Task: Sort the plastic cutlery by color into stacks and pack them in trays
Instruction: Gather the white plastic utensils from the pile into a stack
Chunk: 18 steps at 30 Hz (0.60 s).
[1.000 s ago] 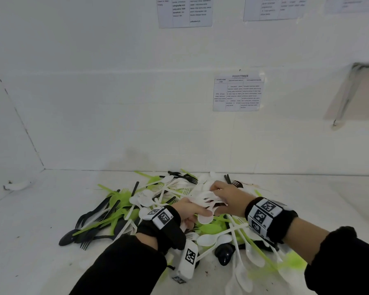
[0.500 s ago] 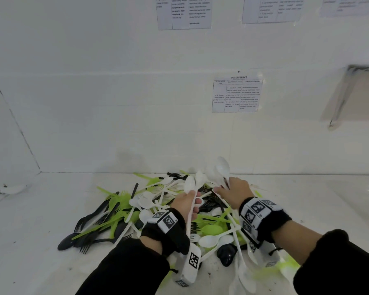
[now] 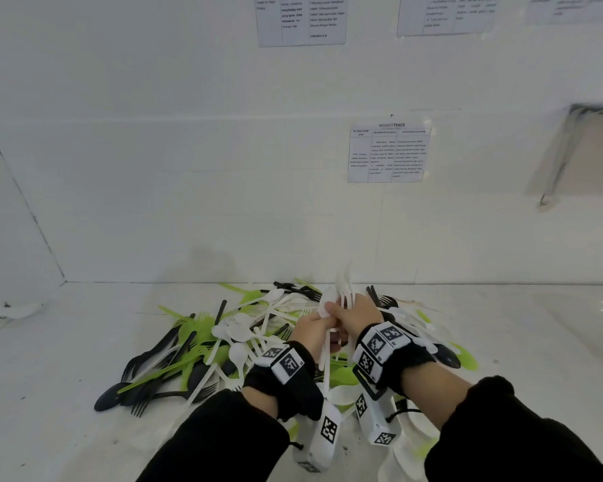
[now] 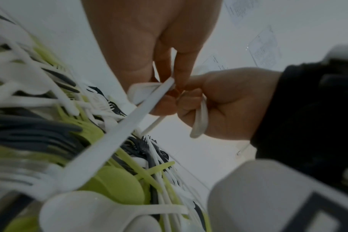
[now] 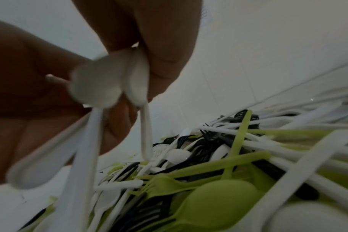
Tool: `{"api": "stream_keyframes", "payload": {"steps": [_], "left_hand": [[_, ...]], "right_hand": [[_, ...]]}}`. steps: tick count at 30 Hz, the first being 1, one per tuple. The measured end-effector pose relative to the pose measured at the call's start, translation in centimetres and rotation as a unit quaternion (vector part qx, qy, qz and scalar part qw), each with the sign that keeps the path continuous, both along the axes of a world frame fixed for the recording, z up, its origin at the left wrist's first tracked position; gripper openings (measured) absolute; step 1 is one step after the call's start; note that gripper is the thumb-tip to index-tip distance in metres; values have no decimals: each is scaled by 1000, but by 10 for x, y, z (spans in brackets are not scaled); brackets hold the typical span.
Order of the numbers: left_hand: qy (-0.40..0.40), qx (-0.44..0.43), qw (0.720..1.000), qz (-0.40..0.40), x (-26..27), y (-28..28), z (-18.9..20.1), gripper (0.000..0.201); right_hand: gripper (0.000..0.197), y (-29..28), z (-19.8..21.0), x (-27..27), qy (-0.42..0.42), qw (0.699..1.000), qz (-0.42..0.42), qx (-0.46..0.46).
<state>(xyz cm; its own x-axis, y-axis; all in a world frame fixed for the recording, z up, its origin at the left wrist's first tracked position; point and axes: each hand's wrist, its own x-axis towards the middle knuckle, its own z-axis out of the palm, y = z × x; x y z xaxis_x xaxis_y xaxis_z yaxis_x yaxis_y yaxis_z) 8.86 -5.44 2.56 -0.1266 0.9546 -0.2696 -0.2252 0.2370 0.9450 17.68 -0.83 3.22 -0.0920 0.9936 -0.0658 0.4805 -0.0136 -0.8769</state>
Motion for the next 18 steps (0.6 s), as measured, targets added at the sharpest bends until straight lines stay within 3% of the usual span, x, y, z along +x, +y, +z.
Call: {"api": "stream_keyframes", "payload": {"steps": [7, 13, 18], "left_hand": [[-95, -41, 995, -4, -8, 2, 0, 22], [-105, -39, 993, 37, -14, 8, 4, 19], [-156, -36, 986, 51, -12, 12, 10, 39]], "right_hand": [[25, 1, -2, 8, 120, 992, 43, -17], [28, 2, 1, 9, 179, 980, 62, -54], [24, 0, -1, 5, 214, 964, 128, -88]]}}
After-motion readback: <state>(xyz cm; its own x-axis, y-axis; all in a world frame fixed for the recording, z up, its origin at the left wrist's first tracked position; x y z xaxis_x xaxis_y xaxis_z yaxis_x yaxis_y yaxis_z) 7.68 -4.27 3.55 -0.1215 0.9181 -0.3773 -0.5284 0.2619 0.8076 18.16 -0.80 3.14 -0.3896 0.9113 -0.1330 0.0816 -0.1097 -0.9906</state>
